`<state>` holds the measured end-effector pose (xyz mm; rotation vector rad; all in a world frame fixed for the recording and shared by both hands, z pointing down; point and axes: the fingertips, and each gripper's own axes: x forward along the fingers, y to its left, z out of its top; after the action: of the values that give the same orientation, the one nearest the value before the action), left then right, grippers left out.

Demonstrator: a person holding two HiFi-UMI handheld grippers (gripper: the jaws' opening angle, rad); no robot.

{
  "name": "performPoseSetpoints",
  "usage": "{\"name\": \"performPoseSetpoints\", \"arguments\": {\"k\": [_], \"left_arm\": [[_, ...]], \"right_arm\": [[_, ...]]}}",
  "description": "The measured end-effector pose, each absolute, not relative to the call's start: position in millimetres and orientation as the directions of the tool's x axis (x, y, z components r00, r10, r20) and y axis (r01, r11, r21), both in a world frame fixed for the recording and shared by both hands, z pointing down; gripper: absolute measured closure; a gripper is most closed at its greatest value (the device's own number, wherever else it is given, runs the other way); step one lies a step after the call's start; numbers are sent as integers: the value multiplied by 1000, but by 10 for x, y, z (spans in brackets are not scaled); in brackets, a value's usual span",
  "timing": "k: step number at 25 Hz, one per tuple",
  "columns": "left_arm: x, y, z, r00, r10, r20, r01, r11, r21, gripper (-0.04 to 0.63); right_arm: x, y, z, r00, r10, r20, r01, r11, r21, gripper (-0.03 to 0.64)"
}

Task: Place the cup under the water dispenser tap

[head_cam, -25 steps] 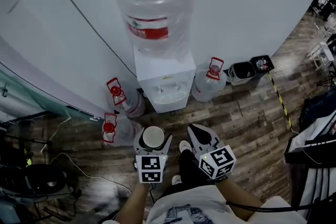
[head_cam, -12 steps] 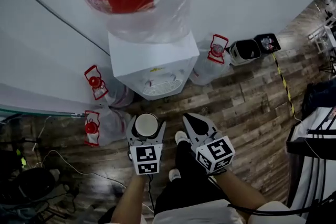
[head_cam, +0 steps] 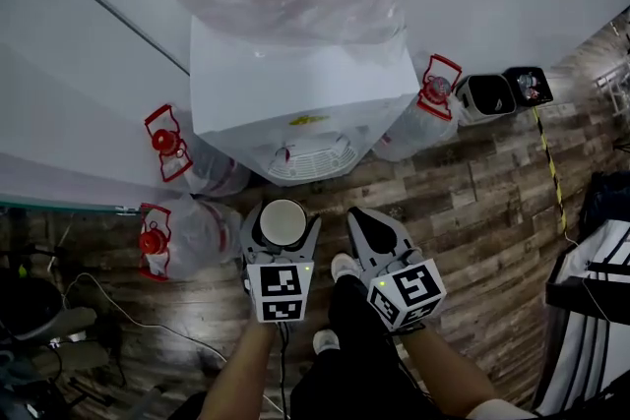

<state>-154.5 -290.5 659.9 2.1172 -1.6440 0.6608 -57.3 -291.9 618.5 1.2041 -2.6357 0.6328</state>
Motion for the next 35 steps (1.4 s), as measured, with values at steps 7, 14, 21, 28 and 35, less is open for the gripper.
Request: {"name": "performPoseSetpoints", "arguments": {"k": [7,14,21,28,35], "left_arm": [[-1638,-3092,7012,195,-797,572,-972,-233,6,155],[-1685,-3335,7363,175,-798,576,-976,-216,-3,155],[-1730,-3574,7653,157,-797,584,-982,-187,8,155],[-1765,-3746,7806,159,-793,588,-984,-174,31,153],[-1761,-3886,7933,154,-791,592,-986,-166,35,153]], "right_arm": [[-680,-3102,6519,-659,-692,294,-752,600,-273,598],[-657,-3260,6797,-655,-699,287,-755,600,-264,598],[-709,-3364,7018,-662,-694,283,-749,606,-267,598],[-715,-3436,7165,-667,-689,284,-745,607,-278,598],[-754,-3471,7244,-681,-673,288,-732,620,-281,598]]}}
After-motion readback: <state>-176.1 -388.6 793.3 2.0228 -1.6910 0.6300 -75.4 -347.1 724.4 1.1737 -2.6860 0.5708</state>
